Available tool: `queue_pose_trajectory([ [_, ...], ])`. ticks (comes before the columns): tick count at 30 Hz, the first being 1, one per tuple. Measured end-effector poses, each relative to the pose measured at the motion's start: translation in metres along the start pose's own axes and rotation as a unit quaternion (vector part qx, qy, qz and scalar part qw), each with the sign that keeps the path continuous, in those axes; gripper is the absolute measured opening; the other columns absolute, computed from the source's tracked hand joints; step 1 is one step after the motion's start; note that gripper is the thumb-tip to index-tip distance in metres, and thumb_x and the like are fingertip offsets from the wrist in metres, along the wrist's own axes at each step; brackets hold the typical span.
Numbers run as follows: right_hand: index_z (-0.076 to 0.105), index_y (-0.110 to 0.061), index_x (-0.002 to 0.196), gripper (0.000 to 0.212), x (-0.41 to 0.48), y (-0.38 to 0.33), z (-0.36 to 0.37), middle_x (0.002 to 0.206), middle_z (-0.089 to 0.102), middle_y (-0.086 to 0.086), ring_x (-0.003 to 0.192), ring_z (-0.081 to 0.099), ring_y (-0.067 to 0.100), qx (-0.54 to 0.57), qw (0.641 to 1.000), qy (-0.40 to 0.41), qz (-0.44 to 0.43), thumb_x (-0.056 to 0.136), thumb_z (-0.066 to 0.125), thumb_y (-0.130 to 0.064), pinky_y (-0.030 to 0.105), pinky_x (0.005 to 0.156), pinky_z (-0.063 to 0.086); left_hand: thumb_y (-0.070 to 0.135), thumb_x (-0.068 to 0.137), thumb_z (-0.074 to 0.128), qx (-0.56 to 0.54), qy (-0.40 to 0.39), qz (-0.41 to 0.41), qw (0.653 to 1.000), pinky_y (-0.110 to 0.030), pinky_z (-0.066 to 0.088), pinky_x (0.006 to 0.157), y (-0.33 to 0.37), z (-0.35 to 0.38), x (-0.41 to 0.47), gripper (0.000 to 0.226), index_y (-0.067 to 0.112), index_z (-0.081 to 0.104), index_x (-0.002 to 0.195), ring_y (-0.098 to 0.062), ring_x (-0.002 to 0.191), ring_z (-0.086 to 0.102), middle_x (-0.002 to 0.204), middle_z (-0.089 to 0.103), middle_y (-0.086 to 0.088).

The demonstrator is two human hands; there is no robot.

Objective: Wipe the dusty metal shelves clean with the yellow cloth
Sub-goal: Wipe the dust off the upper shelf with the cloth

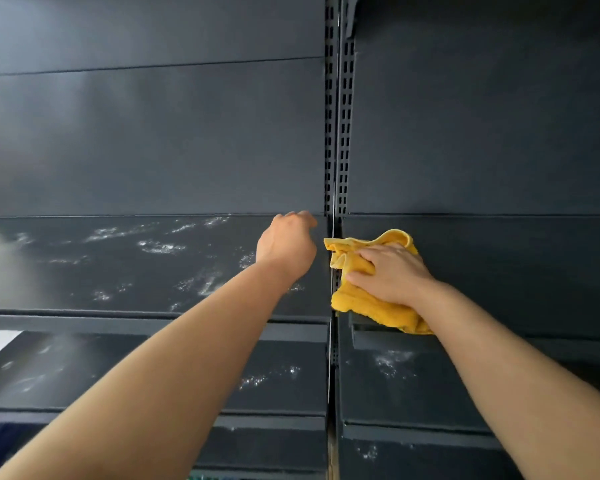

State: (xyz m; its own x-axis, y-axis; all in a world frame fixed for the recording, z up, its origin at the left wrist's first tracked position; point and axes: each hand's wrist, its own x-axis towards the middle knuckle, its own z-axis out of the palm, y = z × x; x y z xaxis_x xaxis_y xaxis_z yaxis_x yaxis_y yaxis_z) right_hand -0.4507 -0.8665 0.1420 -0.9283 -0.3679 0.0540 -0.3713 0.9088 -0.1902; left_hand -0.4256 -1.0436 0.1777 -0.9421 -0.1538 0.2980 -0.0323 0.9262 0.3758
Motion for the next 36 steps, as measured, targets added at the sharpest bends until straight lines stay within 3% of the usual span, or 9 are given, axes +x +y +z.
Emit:
queue_pose_trajectory([
  [5,0.064,-0.021,0.115,0.026,-0.036,-0.02,0.01,0.105,0.068,0.004,0.102,0.06,0.026,0.059,0.987,0.137,0.056,0.097,0.049,-0.034,0.029,0.071,0.043,-0.005,0.085,0.039,-0.015,-0.005,0.014,1.0,-0.034,0.045,0.079,-0.023,-0.019,-0.023,0.056,0.021,0.054,0.131,-0.022,0.119,0.048,0.128,0.057,-0.002],
  [9,0.062,-0.017,0.112,0.028,-0.048,-0.055,0.012,0.103,0.067,0.004,0.091,0.06,0.024,0.142,0.975,0.138,0.105,0.098,0.047,-0.037,0.034,0.069,0.047,-0.003,0.086,0.039,-0.013,-0.005,0.015,1.0,-0.033,0.042,0.077,-0.055,-0.04,-0.044,0.053,0.021,0.053,0.132,-0.024,0.119,0.047,0.129,0.056,-0.003],
  [14,0.059,-0.019,0.123,0.032,-0.052,-0.111,0.021,0.09,0.059,0.0,0.095,0.06,0.026,0.154,0.982,0.102,0.045,0.1,0.044,-0.035,0.031,0.068,0.041,0.002,0.091,0.04,-0.022,-0.001,0.016,1.0,-0.032,0.042,0.076,-0.093,-0.057,-0.061,0.046,0.02,0.055,0.13,-0.025,0.115,0.052,0.126,0.059,-0.004],
  [15,0.058,-0.021,0.126,0.034,-0.05,-0.124,0.023,0.095,0.06,-0.001,0.101,0.06,0.027,0.142,0.987,0.07,0.025,0.1,0.042,-0.036,0.031,0.071,0.041,0.003,0.091,0.04,-0.022,-0.003,0.018,1.0,-0.032,0.041,0.075,-0.099,-0.06,-0.065,0.045,0.02,0.055,0.13,-0.025,0.115,0.052,0.125,0.06,-0.004],
  [17,0.043,-0.025,0.142,0.045,-0.044,-0.145,0.025,0.132,0.055,0.001,0.126,0.049,0.027,0.091,0.996,0.013,-0.011,0.102,0.032,-0.041,0.036,0.09,0.042,0.004,0.092,0.04,-0.022,-0.005,0.022,1.0,-0.032,0.042,0.074,-0.108,-0.065,-0.068,0.044,0.02,0.055,0.13,-0.025,0.114,0.053,0.124,0.06,-0.004],
  [19,0.026,-0.026,0.152,0.053,-0.035,-0.153,0.024,0.159,0.022,-0.004,0.144,0.025,0.021,0.063,0.998,-0.026,-0.012,0.103,0.021,-0.045,0.041,0.109,0.032,0.003,0.092,0.04,-0.022,-0.006,0.021,1.0,-0.033,0.044,0.075,-0.114,-0.066,-0.068,0.045,0.02,0.056,0.13,-0.026,0.114,0.053,0.126,0.059,-0.004],
  [21,0.02,-0.027,0.154,0.056,-0.023,-0.148,0.025,0.162,0.004,-0.009,0.15,0.005,0.017,0.056,0.996,-0.064,0.001,0.102,0.012,-0.049,0.043,0.117,0.02,0.002,0.092,0.039,-0.026,-0.01,0.019,0.999,-0.034,0.046,0.077,-0.115,-0.065,-0.065,0.045,0.019,0.056,0.129,-0.026,0.113,0.053,0.126,0.059,-0.004],
  [24,0.01,-0.029,0.155,0.061,-0.001,-0.132,0.031,0.162,-0.003,-0.008,0.15,-0.009,0.021,0.021,0.995,-0.094,0.029,0.099,0.006,-0.055,0.047,0.12,0.005,0.001,0.092,0.04,-0.032,-0.02,0.02,0.999,-0.035,0.048,0.078,-0.113,-0.059,-0.054,0.045,0.02,0.055,0.13,-0.026,0.112,0.055,0.127,0.059,-0.003],
  [36,0.003,-0.022,0.155,0.063,0.104,-0.097,0.034,0.163,-0.005,-0.002,0.149,-0.01,0.024,0.028,0.994,-0.084,0.059,0.1,0.004,-0.052,0.048,0.12,0.0,0.003,0.089,0.041,-0.018,-0.043,-0.009,0.999,-0.031,0.044,0.081,-0.104,-0.032,0.039,0.05,0.023,0.055,0.132,-0.024,0.114,0.054,0.13,0.058,-0.002],
])
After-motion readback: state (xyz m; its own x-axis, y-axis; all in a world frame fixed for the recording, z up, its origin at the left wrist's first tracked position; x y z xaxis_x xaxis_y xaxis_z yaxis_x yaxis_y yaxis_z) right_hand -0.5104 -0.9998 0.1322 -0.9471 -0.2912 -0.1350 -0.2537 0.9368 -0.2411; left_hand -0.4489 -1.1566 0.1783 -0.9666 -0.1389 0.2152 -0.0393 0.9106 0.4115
